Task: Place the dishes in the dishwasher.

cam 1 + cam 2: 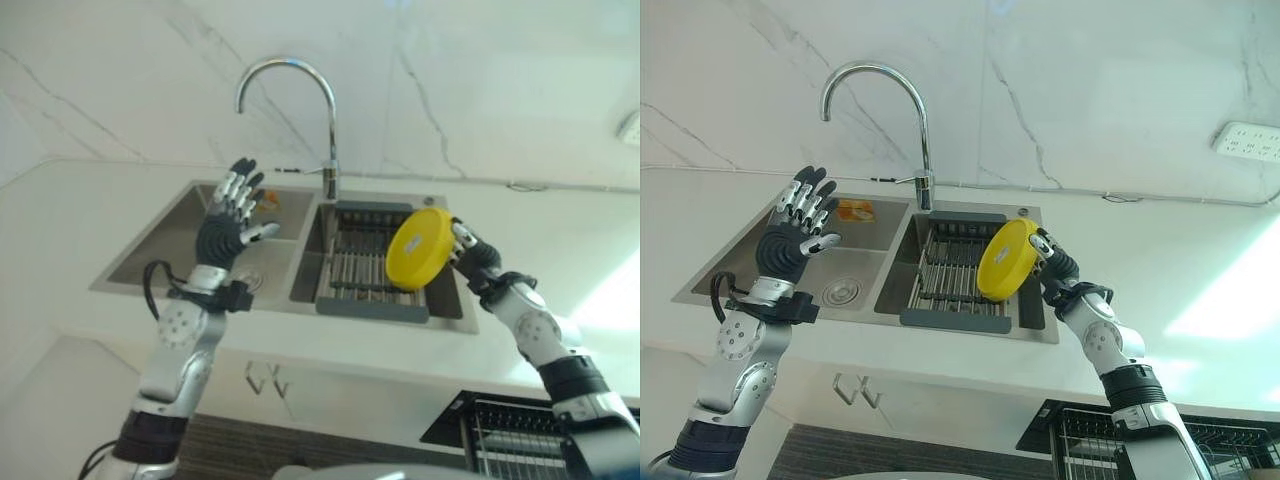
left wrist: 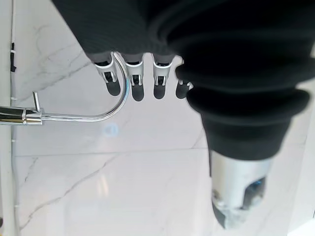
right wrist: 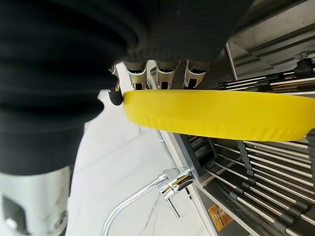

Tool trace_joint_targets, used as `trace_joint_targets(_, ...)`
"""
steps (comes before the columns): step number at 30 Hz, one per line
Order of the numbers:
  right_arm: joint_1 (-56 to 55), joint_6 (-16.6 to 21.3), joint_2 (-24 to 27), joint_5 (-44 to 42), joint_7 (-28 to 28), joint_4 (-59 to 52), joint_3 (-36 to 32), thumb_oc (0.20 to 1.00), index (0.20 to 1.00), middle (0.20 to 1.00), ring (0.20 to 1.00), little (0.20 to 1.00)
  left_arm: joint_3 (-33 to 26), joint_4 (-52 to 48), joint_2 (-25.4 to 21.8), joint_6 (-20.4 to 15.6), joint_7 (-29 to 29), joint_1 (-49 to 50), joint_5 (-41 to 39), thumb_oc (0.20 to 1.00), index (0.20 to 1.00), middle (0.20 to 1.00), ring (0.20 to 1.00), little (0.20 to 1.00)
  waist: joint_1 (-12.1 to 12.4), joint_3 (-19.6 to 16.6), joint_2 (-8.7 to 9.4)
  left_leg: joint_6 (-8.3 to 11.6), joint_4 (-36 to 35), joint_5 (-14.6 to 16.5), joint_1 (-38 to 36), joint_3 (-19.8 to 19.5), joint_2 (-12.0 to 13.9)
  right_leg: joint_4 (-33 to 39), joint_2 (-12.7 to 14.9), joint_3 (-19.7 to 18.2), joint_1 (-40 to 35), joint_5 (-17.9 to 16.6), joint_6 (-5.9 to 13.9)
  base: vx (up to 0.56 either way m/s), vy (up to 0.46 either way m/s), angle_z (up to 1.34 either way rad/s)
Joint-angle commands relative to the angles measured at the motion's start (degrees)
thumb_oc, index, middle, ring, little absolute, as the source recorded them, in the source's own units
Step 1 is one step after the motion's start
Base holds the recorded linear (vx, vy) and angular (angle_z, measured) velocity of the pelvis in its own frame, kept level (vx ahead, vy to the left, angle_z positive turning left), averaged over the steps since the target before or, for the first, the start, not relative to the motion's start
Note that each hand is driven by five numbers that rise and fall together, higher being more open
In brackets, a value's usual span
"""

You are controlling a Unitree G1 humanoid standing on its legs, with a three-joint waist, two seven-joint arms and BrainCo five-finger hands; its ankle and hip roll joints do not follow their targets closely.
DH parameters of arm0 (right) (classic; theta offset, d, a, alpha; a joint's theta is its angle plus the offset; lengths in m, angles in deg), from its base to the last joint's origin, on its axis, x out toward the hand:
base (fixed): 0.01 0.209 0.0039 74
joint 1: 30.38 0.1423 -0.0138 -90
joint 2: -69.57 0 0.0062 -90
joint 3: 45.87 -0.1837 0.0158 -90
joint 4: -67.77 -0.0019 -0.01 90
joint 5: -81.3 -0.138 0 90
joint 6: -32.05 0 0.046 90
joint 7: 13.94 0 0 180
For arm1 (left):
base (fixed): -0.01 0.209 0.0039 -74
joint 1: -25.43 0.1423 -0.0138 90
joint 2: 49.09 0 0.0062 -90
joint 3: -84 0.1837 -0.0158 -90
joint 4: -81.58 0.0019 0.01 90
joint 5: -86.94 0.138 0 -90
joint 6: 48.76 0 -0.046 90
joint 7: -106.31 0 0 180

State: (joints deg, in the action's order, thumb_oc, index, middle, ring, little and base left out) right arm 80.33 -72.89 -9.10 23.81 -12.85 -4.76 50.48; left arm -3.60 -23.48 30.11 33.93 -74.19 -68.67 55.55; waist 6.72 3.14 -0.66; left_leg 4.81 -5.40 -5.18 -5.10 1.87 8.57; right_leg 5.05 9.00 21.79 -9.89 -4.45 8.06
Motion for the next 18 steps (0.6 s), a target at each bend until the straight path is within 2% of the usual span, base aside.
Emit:
trace_joint_targets(1,7.7,3.6,-2.0,-2.0,0.3,0.5,0.8,1.0,1.0,1.0,1.0,1.0,0.6,-0.8,-3.5,-2.8,-0.3,-3.9,-1.1,1.0,1.0,1.0,1.0,1.0,1.7,1.0,3.05,-0.56,0.4,7.8,-4.1,4.0,-1.2,0.0,1.3,-0.6,-1.4,3.7,-0.69,0.0,0.0,0.0)
trace_joint_targets(18,6.8,4.4,-1.8,-2.6,0.7,-0.1,0.1,1.0,1.0,1.0,1.0,1.0,0.9,-0.6,-3.7,-3.1,-0.6,-4.1,-1.1,1.0,1.0,1.0,1.0,1.0,1.3,1.2,3.06,-0.52,0.4,7.9,-4.3,4.4,-1.2,0.0,1.3,-0.9,-1.4,3.7,-0.62,0.0,0.0,0.0)
